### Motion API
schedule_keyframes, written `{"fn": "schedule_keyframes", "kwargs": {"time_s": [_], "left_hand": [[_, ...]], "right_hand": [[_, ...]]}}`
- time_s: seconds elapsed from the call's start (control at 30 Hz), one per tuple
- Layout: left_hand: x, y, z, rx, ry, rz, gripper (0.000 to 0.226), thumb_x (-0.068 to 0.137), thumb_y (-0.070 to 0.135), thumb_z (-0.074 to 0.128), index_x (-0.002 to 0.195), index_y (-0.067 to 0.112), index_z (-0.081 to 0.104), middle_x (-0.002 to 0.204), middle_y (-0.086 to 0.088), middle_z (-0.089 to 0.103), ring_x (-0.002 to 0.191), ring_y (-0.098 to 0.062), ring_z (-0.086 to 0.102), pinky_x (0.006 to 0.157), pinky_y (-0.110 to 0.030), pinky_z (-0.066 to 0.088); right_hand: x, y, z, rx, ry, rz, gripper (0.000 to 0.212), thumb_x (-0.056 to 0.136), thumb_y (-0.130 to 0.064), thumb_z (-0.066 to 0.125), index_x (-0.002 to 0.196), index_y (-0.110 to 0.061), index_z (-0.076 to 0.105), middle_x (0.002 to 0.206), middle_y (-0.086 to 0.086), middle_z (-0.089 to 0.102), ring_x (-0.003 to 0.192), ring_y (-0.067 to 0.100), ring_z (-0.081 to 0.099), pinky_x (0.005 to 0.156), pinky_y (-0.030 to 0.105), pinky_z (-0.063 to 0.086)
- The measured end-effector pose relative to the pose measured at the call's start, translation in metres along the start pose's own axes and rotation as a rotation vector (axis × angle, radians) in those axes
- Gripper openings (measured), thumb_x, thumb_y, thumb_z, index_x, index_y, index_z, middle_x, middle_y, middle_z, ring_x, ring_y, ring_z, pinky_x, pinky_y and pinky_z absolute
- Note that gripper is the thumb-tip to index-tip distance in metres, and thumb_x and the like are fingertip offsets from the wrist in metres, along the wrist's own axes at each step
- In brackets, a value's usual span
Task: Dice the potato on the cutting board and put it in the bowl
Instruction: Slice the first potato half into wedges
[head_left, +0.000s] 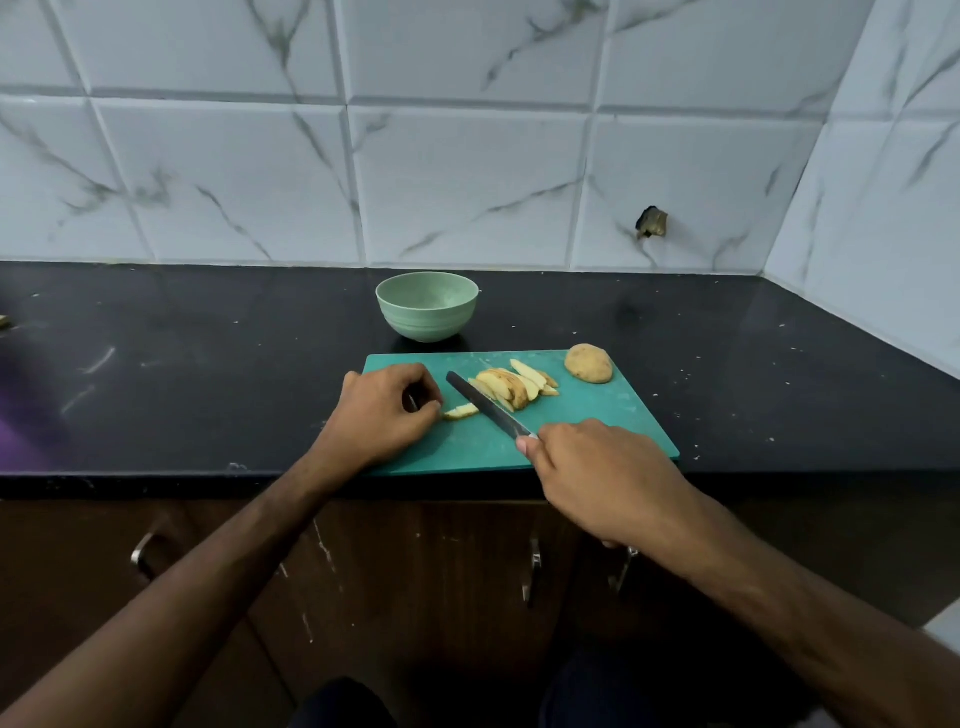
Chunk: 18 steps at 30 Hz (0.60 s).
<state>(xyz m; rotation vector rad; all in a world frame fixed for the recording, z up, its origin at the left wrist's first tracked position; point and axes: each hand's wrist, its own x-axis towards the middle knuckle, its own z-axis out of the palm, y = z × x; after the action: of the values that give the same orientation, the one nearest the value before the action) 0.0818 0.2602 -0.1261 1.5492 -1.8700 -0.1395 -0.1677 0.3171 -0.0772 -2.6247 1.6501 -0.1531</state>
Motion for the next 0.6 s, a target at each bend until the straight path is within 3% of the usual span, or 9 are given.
{"fn": "schedule_keyframes", "kwargs": {"time_s": [0.2,0.47,0.6], "left_hand": [[-0.001,0.0,0.002,0.098,-0.006,0.047,0.015,0.084,0.046,0.074,0.08,0.034,0.066,0.088,0.018,0.064,0.084,0.0,0.058,0.091,-0.044,0.041],[0.002,-0.005,0.002,0.043,-0.039,0.029,0.014,0.08,0.045,0.079,0.077,0.036,0.069,0.084,0.02,0.067,0.079,-0.002,0.06,0.084,-0.051,0.051],[0.001,-0.005,0.003,0.051,-0.037,0.043,0.012,0.086,0.043,0.075,0.079,0.035,0.068,0.085,0.02,0.064,0.081,-0.002,0.059,0.087,-0.05,0.048]], "right_hand": [[-0.009,-0.003,0.018,-0.017,0.001,-0.053,0.04,0.109,-0.05,0.023,0.088,-0.026,0.048,0.075,-0.007,0.054,0.065,0.008,0.053,0.058,0.028,0.039],[0.005,-0.012,0.023,-0.032,-0.03,-0.058,0.043,0.11,-0.048,0.026,0.102,-0.02,0.058,0.079,-0.004,0.056,0.069,0.011,0.057,0.065,0.032,0.046],[0.023,-0.004,0.006,0.104,-0.175,0.029,0.046,0.108,-0.053,0.027,0.093,-0.021,0.056,0.075,0.001,0.064,0.048,0.01,0.062,0.057,0.028,0.051]]}}
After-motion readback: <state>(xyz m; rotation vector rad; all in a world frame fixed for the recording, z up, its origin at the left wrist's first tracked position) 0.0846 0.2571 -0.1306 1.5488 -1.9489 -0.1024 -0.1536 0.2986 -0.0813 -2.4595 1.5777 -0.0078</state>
